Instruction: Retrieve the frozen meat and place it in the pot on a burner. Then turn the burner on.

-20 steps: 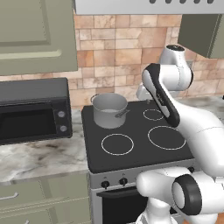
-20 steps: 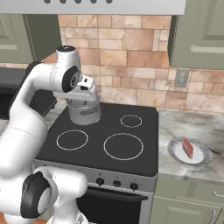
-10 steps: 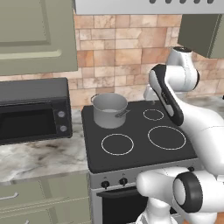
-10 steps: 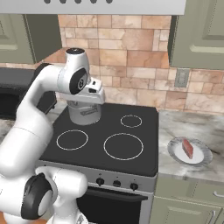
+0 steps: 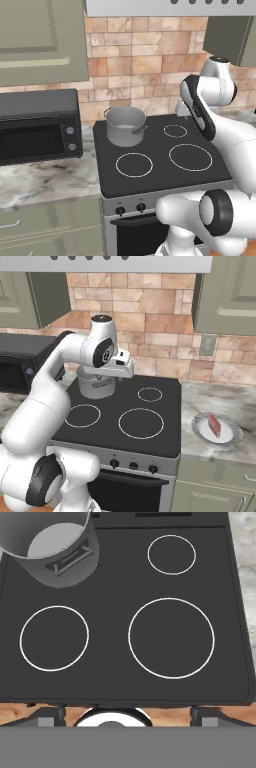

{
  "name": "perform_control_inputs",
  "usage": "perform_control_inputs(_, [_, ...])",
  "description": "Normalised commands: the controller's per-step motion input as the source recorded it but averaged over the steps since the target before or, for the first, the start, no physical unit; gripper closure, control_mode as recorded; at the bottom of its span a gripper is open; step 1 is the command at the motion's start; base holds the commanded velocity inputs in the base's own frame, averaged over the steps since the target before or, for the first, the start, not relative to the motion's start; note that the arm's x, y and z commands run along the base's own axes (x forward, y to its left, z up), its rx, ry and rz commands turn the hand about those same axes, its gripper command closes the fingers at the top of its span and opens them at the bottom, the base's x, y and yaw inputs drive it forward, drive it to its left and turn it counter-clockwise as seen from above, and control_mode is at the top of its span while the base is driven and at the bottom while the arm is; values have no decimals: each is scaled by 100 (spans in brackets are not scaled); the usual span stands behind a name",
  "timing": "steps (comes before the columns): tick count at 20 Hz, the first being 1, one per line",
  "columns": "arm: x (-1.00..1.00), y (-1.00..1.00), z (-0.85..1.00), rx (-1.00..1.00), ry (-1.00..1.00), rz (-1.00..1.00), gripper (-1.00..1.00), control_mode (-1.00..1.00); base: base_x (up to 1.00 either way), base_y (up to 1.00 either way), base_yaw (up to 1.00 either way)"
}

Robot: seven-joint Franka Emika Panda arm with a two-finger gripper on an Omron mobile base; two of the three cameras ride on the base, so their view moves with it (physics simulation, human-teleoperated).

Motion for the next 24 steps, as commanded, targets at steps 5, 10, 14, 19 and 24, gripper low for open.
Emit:
perform_control_inputs(5, [12,-34,-6,0,0,0,-100,-100,0,0,0])
perform_control_inputs(10, [7,-18,-28,0,1,-2,-100,-100,0,0,0])
perform_control_inputs(14, [1,-20,-11,0,0,-1,-100,-100,0,0,0])
perform_control_inputs(19, [0,-36,-19,0,0,0,-100,-100,0,0,0])
perform_control_inputs(24, [0,-42,-38,0,0,0,-100,-100,0,0,0])
